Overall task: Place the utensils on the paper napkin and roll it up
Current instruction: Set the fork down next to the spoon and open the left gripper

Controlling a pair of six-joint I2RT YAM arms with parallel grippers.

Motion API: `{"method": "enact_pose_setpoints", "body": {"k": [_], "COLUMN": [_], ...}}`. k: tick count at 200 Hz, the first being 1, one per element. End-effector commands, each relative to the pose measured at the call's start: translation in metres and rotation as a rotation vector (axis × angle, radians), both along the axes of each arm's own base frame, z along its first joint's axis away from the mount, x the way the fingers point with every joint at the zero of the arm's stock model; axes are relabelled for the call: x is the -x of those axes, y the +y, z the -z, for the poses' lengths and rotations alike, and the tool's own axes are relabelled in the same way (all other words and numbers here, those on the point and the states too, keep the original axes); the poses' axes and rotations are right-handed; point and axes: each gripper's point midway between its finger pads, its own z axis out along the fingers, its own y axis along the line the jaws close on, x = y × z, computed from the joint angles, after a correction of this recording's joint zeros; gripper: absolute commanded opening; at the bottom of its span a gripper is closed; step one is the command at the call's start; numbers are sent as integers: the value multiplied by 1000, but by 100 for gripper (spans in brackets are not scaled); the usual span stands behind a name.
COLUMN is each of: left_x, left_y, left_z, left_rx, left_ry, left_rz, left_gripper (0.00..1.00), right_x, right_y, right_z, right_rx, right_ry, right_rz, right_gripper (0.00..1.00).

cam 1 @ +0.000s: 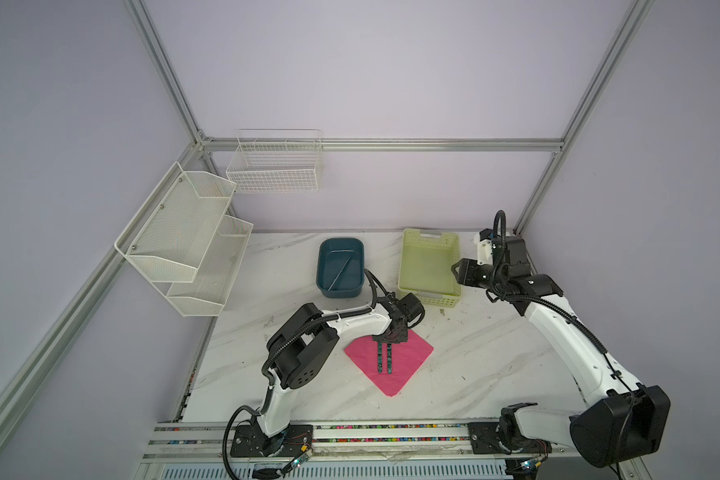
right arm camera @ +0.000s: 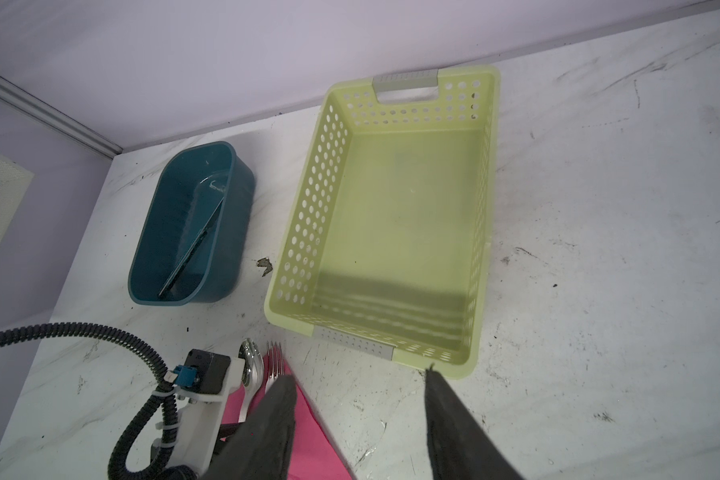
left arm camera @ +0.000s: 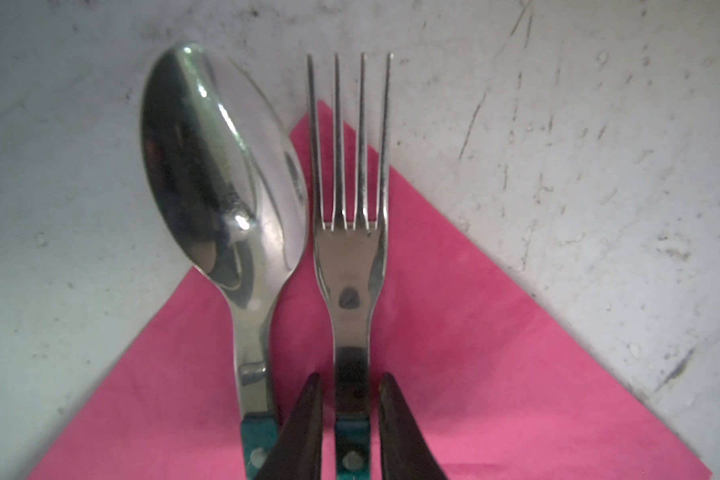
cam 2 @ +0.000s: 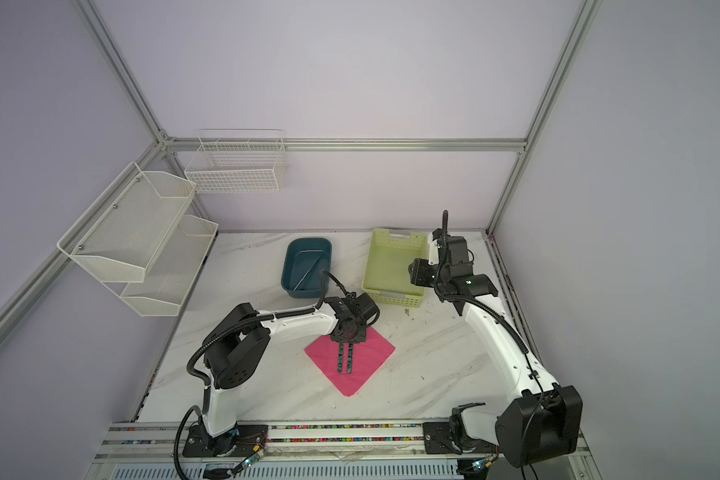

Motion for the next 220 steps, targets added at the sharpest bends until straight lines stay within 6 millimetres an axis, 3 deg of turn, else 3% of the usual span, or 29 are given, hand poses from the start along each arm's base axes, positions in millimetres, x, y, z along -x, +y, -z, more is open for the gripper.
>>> {"method": "enact_pose_setpoints", "body": {"k": [1,55,159,191,220], "left_x": [-12,-13,-14,-15,-19], "left_y": [-4,-3,-2,-4,-9], "left_z": [-28,-22,-28,-37,-57], "left_rx": [21,2,-3,8,37], "left_ry": [-55,-52,-62,-73,-105], "left_rz": [-2,-1,1,14,35], "left_gripper": [24,19,24,27,28], "right_x": [2,3,4,4,3], "right_y": [-4,-4,-4,-4,-4], "right_z": [-6,-8,-10,-11,-11], "right_rx": [11,10,7,7,7], "right_ry": [-29,-33,-38,-39,-39], "right_rz": [9,9,8,9,9], "right_gripper": [53,53,53,53,53]}}
